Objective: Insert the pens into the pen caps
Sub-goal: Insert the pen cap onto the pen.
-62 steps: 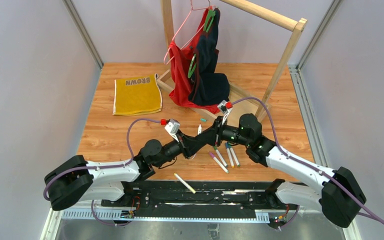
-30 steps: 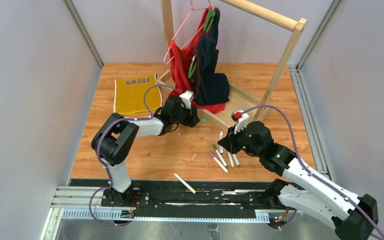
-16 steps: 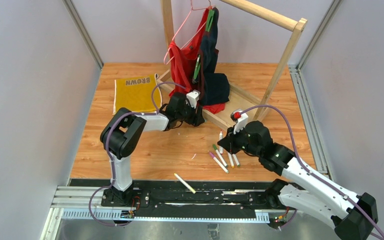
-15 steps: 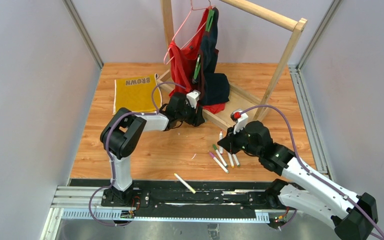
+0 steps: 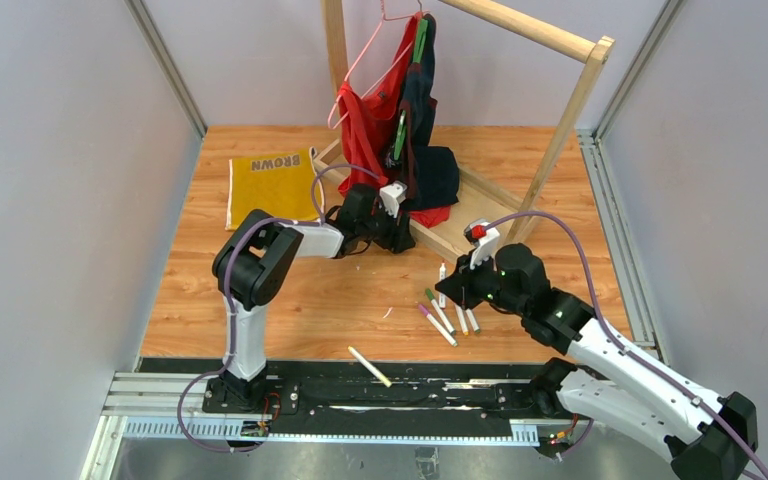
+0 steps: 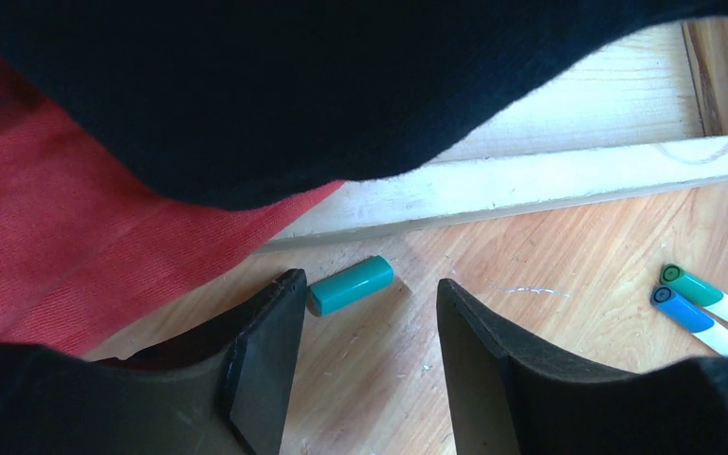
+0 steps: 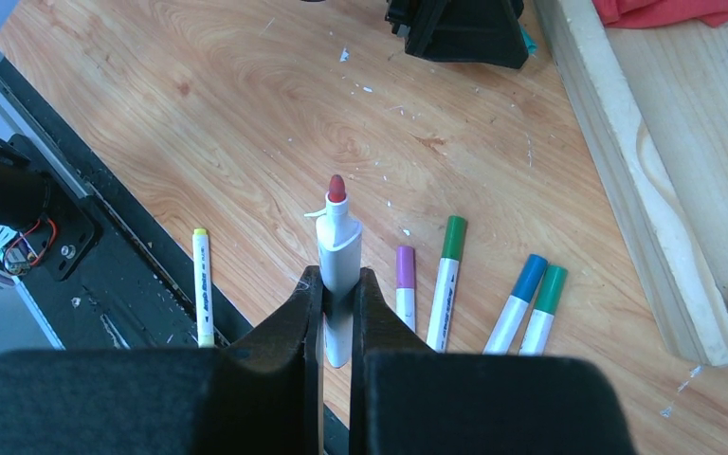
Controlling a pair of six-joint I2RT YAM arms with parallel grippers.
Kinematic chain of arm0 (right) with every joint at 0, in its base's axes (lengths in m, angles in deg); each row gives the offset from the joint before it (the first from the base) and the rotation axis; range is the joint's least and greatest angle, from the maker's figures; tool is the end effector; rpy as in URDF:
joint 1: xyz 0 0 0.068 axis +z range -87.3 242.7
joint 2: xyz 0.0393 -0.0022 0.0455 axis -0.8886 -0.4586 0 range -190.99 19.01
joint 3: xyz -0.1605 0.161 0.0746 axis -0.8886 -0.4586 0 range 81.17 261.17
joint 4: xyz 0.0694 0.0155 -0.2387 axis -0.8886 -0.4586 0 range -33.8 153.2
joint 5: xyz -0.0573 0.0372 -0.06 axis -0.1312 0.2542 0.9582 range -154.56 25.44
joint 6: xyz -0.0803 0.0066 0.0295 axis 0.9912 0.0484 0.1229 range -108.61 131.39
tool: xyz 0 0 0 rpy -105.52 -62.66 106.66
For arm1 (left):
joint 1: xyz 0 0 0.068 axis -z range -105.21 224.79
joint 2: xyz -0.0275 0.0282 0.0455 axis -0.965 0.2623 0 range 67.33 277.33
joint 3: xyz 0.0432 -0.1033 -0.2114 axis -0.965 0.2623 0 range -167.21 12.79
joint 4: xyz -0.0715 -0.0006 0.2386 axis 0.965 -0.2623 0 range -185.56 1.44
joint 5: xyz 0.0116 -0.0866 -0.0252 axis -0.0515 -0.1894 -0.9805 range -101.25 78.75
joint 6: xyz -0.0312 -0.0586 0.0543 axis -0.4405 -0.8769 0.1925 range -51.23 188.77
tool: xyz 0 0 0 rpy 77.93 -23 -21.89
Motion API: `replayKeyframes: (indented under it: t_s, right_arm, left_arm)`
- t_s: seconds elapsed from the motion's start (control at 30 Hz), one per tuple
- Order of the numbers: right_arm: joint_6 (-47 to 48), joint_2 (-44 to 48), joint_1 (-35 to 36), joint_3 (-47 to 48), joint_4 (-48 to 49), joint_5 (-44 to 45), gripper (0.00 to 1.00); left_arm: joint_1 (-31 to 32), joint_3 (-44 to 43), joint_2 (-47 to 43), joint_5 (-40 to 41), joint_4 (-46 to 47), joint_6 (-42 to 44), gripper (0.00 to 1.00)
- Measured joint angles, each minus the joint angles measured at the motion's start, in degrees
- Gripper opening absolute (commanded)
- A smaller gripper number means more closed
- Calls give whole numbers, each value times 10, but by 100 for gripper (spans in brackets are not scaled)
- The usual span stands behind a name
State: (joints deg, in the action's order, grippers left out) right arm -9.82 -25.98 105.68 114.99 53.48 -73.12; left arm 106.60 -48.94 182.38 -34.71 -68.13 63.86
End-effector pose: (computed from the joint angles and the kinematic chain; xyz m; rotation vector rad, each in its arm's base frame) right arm 0.1649 0.1691 0.2364 -0.4868 1.9774 0.8731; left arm 0.3445 -0.2490 0.0932 0.7493 2.0704 -0.8063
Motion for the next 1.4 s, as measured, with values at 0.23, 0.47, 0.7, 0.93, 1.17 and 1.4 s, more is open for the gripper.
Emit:
replayKeyframes:
  t_s: [0.23,0.47,0.7,0.93,1.17,1.4]
  right_arm:
    - [0,6,0,0,0,0,1]
    - [0,5,0,-1,0,-3,0]
    - [0,6,0,-7,2,-4,1]
    - [0,10,0,-9,2,-5,1]
    - [0,21,0,-12,3,-4,1]
    - [0,21,0,-15,3,-4,1]
  left_arm:
    - [0,-1,1,-1,2,0,57]
    - [10,27,-18,1,7,12,55]
    - [45,75,-58,21,2,24,55]
    - [64,76,-59,103,7,21,53]
    - [82,73,-59,178,7,16,53]
    - [86,49,-41,191,3,15,47]
